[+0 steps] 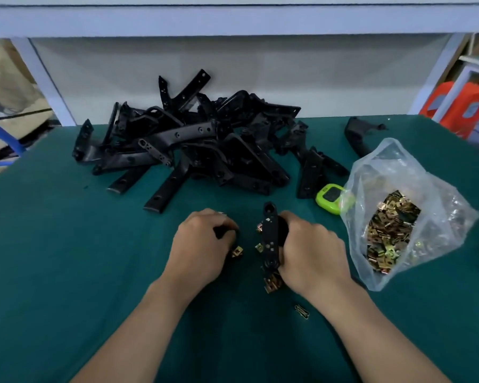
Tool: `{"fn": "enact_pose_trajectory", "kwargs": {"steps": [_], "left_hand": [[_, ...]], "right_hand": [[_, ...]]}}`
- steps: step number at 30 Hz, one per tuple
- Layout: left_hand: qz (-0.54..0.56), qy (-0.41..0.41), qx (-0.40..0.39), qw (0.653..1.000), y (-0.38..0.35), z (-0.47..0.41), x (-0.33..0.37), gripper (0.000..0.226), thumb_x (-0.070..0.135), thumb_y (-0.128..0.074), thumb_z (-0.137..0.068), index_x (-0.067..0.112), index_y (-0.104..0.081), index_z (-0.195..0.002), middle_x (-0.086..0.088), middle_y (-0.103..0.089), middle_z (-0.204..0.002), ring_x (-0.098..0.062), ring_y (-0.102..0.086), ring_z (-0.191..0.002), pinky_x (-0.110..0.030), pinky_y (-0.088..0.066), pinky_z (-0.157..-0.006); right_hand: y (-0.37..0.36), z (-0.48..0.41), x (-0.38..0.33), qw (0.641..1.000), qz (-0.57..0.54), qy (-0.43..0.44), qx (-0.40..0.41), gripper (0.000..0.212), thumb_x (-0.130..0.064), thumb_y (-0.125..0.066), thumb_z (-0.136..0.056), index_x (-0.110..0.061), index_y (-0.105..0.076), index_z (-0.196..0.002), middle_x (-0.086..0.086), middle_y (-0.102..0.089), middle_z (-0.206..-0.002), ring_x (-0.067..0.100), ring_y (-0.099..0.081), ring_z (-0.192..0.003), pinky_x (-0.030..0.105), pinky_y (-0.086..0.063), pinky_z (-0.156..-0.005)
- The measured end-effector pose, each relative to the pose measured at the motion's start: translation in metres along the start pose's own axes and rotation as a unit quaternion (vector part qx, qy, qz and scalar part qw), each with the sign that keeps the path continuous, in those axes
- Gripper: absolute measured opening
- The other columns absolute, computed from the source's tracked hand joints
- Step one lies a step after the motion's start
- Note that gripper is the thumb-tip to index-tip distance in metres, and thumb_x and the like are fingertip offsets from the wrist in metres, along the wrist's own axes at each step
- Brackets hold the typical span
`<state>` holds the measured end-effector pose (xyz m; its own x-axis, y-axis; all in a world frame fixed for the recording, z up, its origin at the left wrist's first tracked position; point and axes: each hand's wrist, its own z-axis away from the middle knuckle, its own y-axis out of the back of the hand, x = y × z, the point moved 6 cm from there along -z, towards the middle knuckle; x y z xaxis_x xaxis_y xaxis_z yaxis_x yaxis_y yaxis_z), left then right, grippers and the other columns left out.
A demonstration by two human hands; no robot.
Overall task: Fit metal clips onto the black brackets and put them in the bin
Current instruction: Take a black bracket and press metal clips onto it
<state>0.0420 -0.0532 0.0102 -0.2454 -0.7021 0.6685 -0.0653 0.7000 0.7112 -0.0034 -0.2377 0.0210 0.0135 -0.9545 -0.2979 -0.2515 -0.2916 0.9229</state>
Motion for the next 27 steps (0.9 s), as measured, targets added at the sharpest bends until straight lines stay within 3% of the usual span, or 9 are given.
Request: {"fn": "enact_pose_trajectory", "kwargs": {"steps": [3,7,14,17,19,22,24,27], "left_hand": [[-0.053,-0.042,0.041,0.997,0.003,0.007,0.009,0.011,0.020,-0.076,-0.087,0.031,-0.079,-0.086,0.024,-0.058,-0.082,-0.005,-0.053,-0.084,-0.036,-0.049,-0.087],[-0.042,-0.046,0.091,0.994,0.015,0.018,0.004,0.009,0.026,-0.074,-0.086,0.034,-0.079,-0.087,0.027,-0.063,-0.083,0.002,-0.050,-0.089,-0.030,-0.042,-0.089],[-0.054,-0.048,-0.041,0.997,0.009,0.020,0.001,0.010,0.038,-0.079,-0.081,0.040,-0.080,-0.091,0.026,-0.067,-0.117,0.002,-0.046,-0.123,-0.028,-0.035,-0.109],[-0.034,-0.051,-0.060,0.996,0.006,0.022,0.004,0.011,0.033,-0.084,-0.077,0.039,-0.080,-0.085,0.029,-0.067,-0.106,0.007,-0.048,-0.116,-0.010,-0.030,-0.100],[-0.026,-0.070,-0.026,0.997,0.008,0.028,0.008,0.013,0.022,-0.085,-0.077,0.034,-0.080,-0.082,0.027,-0.069,-0.094,0.005,-0.052,-0.107,-0.001,-0.026,-0.092],[0.017,-0.045,0.038,0.998,0.009,0.035,0.015,0.014,0.023,-0.080,-0.082,0.036,-0.076,-0.084,0.033,-0.062,-0.082,0.003,-0.056,-0.097,-0.007,-0.037,-0.086],[0.067,-0.017,0.036,0.997,0.005,0.036,0.019,0.014,0.026,-0.073,-0.089,0.039,-0.072,-0.088,0.032,-0.065,-0.088,0.007,-0.058,-0.094,-0.003,-0.040,-0.077],[0.036,-0.044,0.049,0.997,0.005,0.034,0.022,0.015,0.029,-0.061,-0.099,0.033,-0.069,-0.088,0.018,-0.066,-0.079,-0.005,-0.060,-0.082,-0.016,-0.042,-0.072]], "right_hand": [[-0.001,-0.001,0.002,1.000,-0.002,-0.003,0.004,0.023,-0.031,-0.062,-0.082,-0.033,-0.052,-0.102,-0.007,-0.053,-0.067,0.029,-0.043,-0.060,0.036,-0.036,-0.058],[-0.002,0.000,0.001,1.000,0.009,-0.009,0.000,0.026,-0.028,-0.063,-0.080,-0.033,-0.053,-0.104,-0.009,-0.046,-0.063,0.028,-0.041,-0.058,0.036,-0.034,-0.058],[-0.003,0.003,-0.002,1.000,-0.004,-0.001,0.005,0.025,-0.031,-0.064,-0.083,-0.032,-0.056,-0.106,-0.007,-0.052,-0.069,0.030,-0.044,-0.063,0.037,-0.037,-0.060],[-0.004,0.004,-0.001,1.000,-0.013,-0.001,0.002,0.027,-0.033,-0.066,-0.083,-0.033,-0.057,-0.108,-0.005,-0.055,-0.073,0.030,-0.044,-0.065,0.037,-0.036,-0.061],[-0.004,0.005,0.000,1.000,-0.018,-0.001,0.002,0.028,-0.033,-0.067,-0.083,-0.034,-0.057,-0.109,-0.007,-0.055,-0.074,0.028,-0.043,-0.065,0.036,-0.035,-0.061],[-0.001,0.006,-0.003,1.000,-0.023,0.002,0.005,0.028,-0.033,-0.067,-0.082,-0.035,-0.058,-0.108,-0.006,-0.059,-0.076,0.030,-0.051,-0.067,0.035,-0.037,-0.061],[0.003,0.007,-0.004,0.999,-0.035,0.007,0.017,0.028,-0.031,-0.067,-0.081,-0.035,-0.058,-0.107,-0.006,-0.063,-0.077,0.032,-0.059,-0.071,0.036,-0.038,-0.061],[0.011,0.006,-0.003,0.999,-0.036,0.013,0.038,0.030,-0.027,-0.068,-0.080,-0.036,-0.056,-0.107,-0.008,-0.060,-0.073,0.028,-0.054,-0.066,0.035,-0.038,-0.059]]}}
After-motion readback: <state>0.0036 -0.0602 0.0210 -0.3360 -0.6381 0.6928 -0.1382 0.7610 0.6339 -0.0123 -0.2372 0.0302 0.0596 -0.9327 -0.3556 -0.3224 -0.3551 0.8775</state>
